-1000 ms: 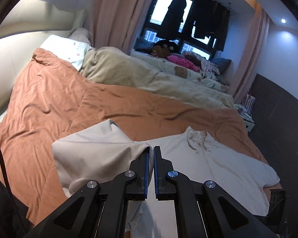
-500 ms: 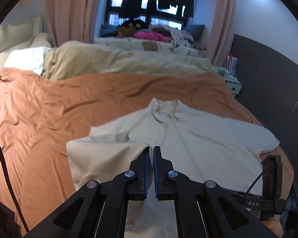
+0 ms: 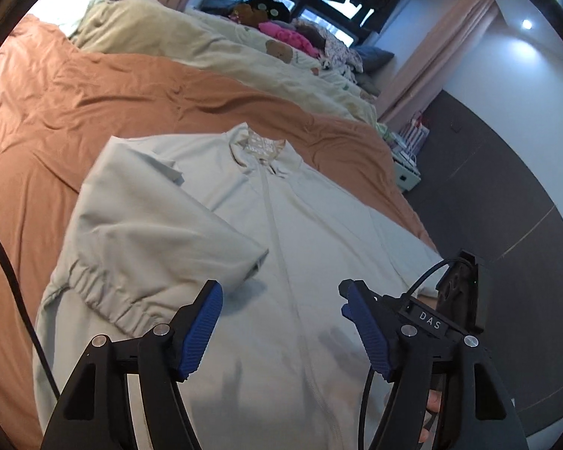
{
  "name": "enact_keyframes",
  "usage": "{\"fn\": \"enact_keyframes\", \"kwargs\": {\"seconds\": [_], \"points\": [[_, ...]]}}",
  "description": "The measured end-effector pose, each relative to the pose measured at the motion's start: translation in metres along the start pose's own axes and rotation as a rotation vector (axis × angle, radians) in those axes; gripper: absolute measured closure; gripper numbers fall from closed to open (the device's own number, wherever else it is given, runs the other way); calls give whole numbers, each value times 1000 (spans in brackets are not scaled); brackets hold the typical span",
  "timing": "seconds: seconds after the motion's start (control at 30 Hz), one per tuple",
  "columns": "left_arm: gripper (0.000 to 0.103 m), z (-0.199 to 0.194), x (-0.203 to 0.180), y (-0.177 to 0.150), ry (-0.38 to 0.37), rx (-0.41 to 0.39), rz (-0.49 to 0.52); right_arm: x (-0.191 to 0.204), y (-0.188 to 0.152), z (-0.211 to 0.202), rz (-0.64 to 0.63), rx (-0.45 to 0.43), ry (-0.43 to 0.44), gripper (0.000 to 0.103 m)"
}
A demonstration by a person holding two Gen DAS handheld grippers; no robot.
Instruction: Fold large clothes
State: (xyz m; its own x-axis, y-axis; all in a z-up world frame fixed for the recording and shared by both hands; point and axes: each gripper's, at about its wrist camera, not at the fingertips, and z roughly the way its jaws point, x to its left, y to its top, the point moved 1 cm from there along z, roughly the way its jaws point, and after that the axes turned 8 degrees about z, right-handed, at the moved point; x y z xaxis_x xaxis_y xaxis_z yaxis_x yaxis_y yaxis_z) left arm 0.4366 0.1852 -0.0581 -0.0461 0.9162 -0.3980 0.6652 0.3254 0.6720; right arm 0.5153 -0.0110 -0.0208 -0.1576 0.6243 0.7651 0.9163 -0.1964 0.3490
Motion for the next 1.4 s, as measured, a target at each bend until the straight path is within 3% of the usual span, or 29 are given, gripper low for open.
{"fn": "enact_keyframes", "kwargs": {"seconds": [0.2, 0.43, 0.6, 0.7, 0.77, 0.83, 1.0, 1.27, 1.37, 1.4], "points": [[32, -25, 27, -15, 248, -75, -58, 8, -14, -5, -120, 35, 20, 39], [33, -33, 88, -37, 334, -105, -164, 35, -25, 17, -299, 67, 12, 39], [46, -36, 132, -41, 303, -82, -279, 66, -40, 44, -453, 80, -31, 39], [58, -41, 149, -46, 313, -96, -322, 80, -52, 64, -539, 92, -59, 39], [71, -40, 164, -50, 286, -93, -382, 88, -62, 74, -589, 107, -82, 39], [76, -38, 175, -56, 268, -85, -434, 95, -73, 83, -642, 130, -91, 39], [77, -38, 194, -68, 238, -85, -538, 112, -88, 116, -765, 150, -142, 39], [77, -46, 217, -79, 255, -90, -622, 113, -96, 179, -815, 226, -315, 39], [77, -45, 218, -80, 247, -85, -629, 117, -107, 190, -881, 203, -347, 40], [77, -44, 218, -80, 246, -83, -630, 118, -107, 191, -882, 203, -347, 54]]}}
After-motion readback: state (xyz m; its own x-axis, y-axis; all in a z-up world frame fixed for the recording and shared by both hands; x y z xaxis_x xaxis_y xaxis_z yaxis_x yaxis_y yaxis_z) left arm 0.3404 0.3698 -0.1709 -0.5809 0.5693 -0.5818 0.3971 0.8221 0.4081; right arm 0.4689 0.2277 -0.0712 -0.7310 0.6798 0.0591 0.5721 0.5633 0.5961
